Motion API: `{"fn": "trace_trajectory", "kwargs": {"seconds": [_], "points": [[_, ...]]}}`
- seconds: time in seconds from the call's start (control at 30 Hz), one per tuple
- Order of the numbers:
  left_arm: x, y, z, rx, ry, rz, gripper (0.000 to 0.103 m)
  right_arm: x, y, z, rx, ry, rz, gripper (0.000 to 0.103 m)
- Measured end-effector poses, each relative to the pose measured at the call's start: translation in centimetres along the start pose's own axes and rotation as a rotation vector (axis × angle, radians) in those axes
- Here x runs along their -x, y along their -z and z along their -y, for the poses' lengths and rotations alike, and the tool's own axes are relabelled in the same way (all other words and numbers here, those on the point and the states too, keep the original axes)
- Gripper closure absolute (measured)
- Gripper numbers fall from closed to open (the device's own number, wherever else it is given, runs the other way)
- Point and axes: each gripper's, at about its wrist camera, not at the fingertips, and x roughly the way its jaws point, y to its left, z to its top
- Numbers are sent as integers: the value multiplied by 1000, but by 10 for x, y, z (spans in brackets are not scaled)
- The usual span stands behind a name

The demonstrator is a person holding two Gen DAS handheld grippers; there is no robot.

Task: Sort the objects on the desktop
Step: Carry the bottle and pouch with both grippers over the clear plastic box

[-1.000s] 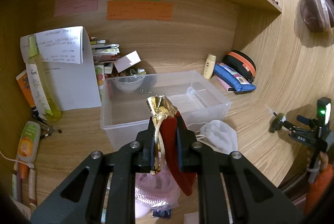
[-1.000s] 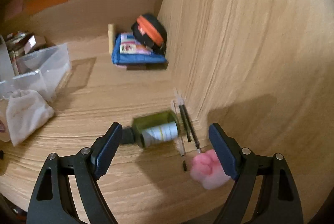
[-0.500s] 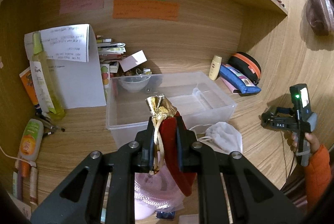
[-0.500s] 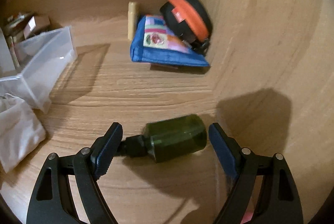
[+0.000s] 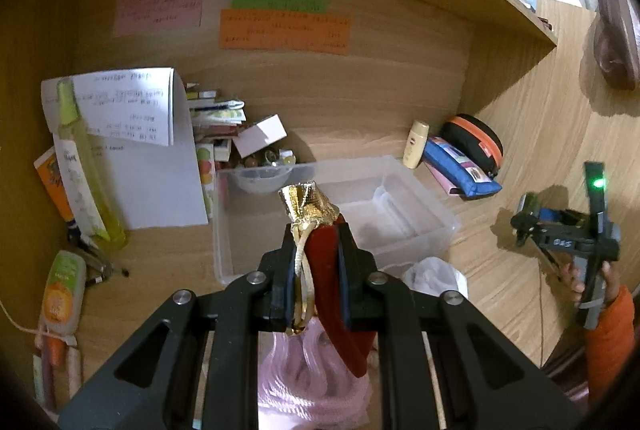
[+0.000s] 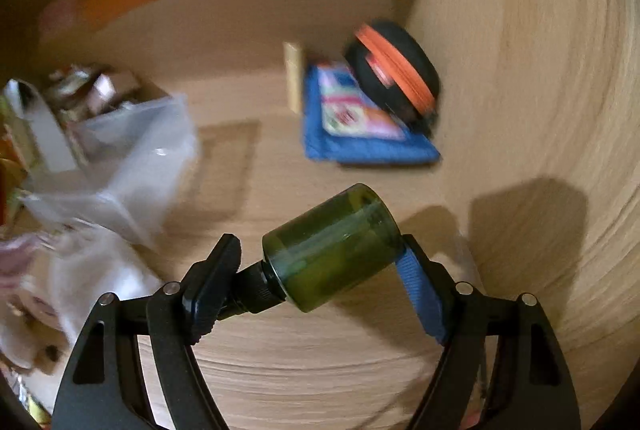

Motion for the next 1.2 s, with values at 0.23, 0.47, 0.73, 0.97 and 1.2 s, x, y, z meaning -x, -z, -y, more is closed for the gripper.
{"fn": "trace_trajectory", "kwargs": {"seconds": [0.23, 0.47, 0.73, 0.97, 1.2], "points": [[-13, -17, -6, 1, -17, -12, 88, 31, -41, -54, 106, -129, 114, 26], [-27, -32, -17, 21, -31, -43, 88, 20, -71, -107, 180, -228, 148, 26], [-53, -36, -30, 23, -63, -95, 88, -13, -86, -145, 238, -289, 120, 26], [-82, -35, -38, 15, -77, -160, 88, -50, -86, -169, 275, -322, 35, 26], [-110, -33, -42, 4, -79, -227, 88, -85, -86, -182, 296, -346, -47, 26]]}}
